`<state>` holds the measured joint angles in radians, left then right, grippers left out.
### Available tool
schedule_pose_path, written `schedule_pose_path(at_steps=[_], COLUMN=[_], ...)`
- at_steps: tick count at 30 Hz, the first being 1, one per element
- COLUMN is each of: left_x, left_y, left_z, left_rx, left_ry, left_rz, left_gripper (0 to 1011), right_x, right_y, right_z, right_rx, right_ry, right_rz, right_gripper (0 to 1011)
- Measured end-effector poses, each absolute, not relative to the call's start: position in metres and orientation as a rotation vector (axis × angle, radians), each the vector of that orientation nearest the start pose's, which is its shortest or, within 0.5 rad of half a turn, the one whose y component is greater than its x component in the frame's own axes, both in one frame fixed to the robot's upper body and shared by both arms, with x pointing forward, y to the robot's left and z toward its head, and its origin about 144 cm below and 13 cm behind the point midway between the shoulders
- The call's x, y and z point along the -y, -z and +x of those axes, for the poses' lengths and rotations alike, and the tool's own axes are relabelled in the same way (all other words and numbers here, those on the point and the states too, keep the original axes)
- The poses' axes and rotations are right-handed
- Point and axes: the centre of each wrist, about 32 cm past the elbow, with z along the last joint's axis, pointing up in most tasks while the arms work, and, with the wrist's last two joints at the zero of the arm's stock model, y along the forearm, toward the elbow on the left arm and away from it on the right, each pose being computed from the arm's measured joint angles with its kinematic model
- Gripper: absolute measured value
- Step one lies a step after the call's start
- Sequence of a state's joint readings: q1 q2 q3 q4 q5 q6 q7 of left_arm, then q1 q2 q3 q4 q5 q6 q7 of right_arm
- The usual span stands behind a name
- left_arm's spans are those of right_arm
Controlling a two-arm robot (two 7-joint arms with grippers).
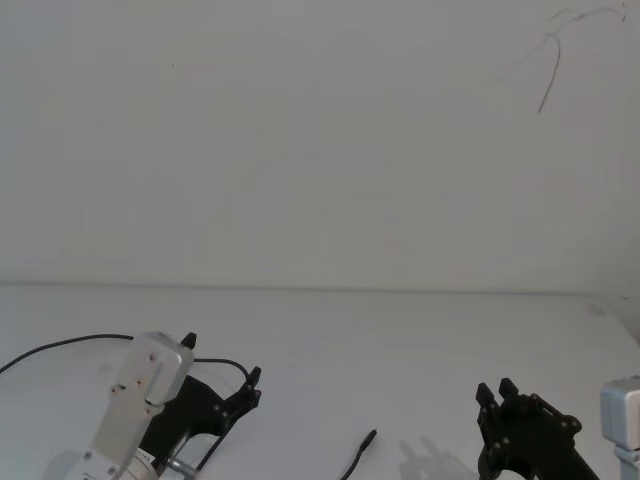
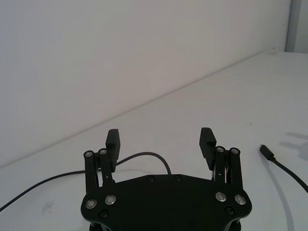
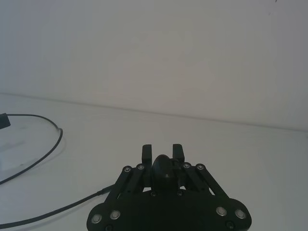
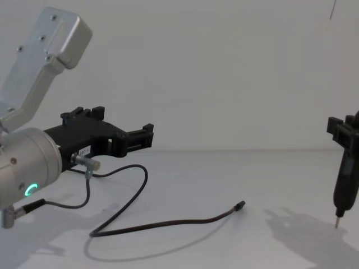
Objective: Pick up the data cable with the one hand.
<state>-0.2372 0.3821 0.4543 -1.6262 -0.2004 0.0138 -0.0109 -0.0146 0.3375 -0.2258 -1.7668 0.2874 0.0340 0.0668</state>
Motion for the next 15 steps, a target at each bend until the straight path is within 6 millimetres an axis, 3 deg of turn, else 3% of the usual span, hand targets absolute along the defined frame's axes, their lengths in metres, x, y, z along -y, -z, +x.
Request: schedule_pose_path(at_steps=[15], left_x=[-0.1983], left_y=[-1.2045], left_z=[0.4921], left_rx=[0.268], left_ry=[-1.123], left_rz=[0.061], left_gripper=[1001], right_x=[0.2371], right_y=[-1.1888], right_z=[0.4433], right_rx=[0.075], right_ry=[1.229], right_rz=[0.026], right_gripper=[251])
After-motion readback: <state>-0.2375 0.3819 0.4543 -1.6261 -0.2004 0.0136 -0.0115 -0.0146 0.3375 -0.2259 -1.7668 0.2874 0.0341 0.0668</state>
